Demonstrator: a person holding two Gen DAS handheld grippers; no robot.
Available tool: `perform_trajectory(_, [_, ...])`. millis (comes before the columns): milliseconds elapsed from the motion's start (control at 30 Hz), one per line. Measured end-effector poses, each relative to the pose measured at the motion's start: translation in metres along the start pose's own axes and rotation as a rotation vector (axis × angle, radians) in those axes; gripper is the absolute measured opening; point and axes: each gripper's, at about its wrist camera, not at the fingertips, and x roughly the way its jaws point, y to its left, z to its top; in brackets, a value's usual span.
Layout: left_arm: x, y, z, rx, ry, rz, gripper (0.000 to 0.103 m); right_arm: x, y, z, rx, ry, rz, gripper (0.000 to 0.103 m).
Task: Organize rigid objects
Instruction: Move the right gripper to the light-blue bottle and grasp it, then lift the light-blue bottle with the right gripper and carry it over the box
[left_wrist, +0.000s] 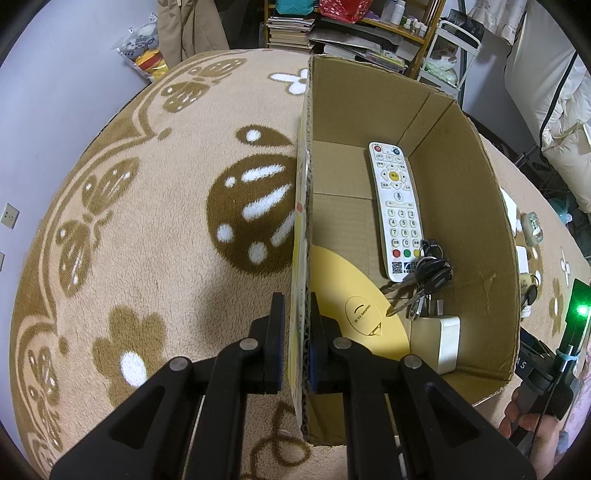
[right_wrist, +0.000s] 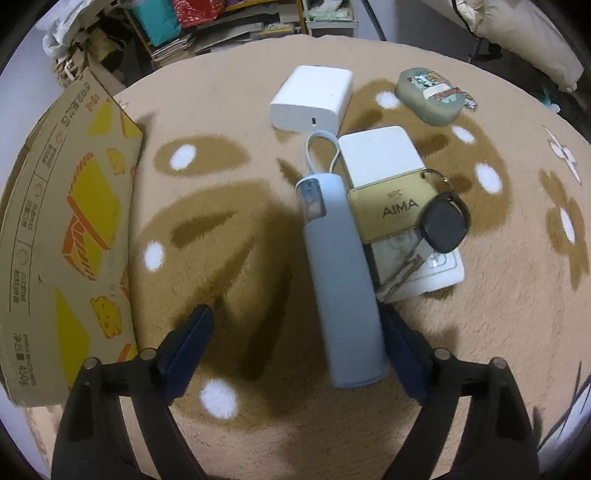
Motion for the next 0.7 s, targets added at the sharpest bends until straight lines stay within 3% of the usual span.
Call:
perform_trajectory(133, [0.000, 0.001, -0.001, 0.000, 0.000, -0.001, 0.010, -0.003, -0.011, 0.003, 0.047, -0.013, 0.002, 0.063])
perform_trajectory(233, [0.000, 0.001, -0.001, 0.000, 0.001, -0.001, 0.010, -0.002, -0.030, 0.006, 0.129, -0.004, 0.048, 0.037])
perform_trajectory(267, [0.000, 0.001, -0.001, -0.001, 0.001, -0.001, 0.010, -0.001, -0.037, 0.007, 0.162, -0.001, 0.078, 0.034])
perform_trajectory(367, [0.000, 0.001, -0.001, 0.000, 0.000, -0.001, 0.010, 0.001, -0.044, 0.006, 0.197, 0.002, 0.122, 0.034])
perform_trajectory(700, [0.001, 0.001, -0.001, 0.000, 0.001, 0.000, 0.010, 0.002, -0.030, 0.008, 0.133, -0.023, 0.045, 0.032])
